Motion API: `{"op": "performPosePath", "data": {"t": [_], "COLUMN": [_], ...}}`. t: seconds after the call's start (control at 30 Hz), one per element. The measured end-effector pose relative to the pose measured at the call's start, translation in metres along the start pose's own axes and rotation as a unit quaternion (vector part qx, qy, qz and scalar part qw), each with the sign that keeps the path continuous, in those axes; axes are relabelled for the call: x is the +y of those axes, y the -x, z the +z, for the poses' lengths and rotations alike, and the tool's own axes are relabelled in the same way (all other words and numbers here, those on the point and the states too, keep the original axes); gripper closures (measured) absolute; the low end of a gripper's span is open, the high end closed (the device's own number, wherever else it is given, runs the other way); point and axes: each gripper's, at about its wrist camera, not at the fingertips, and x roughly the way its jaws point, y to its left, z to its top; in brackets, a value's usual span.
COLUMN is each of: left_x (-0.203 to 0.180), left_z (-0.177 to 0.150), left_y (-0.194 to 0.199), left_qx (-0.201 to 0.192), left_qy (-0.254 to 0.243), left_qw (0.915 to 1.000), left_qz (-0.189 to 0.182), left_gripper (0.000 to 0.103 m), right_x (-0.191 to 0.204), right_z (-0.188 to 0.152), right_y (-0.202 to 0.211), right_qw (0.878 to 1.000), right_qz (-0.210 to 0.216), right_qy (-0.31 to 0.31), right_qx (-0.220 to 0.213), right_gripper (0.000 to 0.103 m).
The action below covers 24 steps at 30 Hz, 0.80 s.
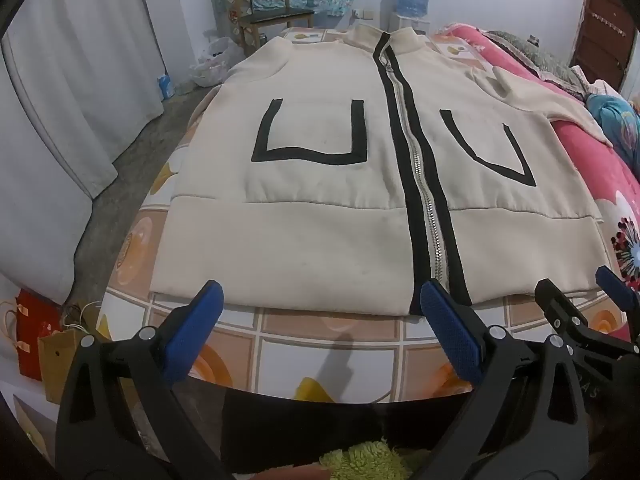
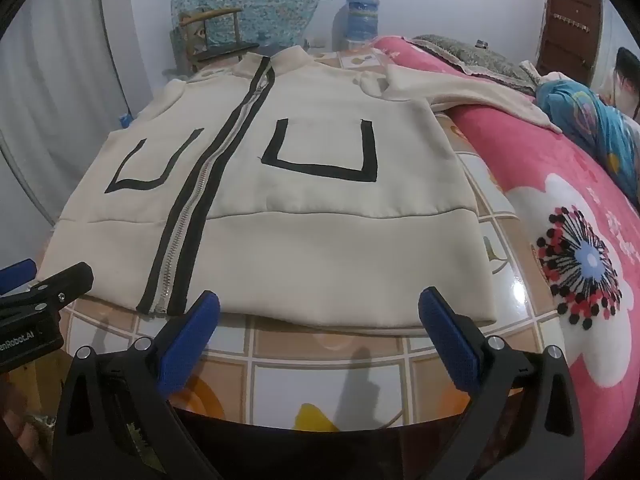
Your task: Fold large clothes
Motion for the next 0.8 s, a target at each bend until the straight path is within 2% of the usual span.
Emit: {"op": "performPosePath", "data": {"t": [0.8], "left_x": [0.0081], "left_z": [0.0023], "left_y": [0.0028], "left_qx": [-0.001], "left_qy": [0.011], "left_qw": [0.9999], "left_qz": [-0.004], "left_gripper": [0.007], "right_x": [0.0060], "right_z": [0.0038], "right_y": [0.0054], "right_qw": [1.000], "right_qz": [0.005], "right_qy": [0.007], "right_qx": [-0.003], "right_gripper": [0.006]}}
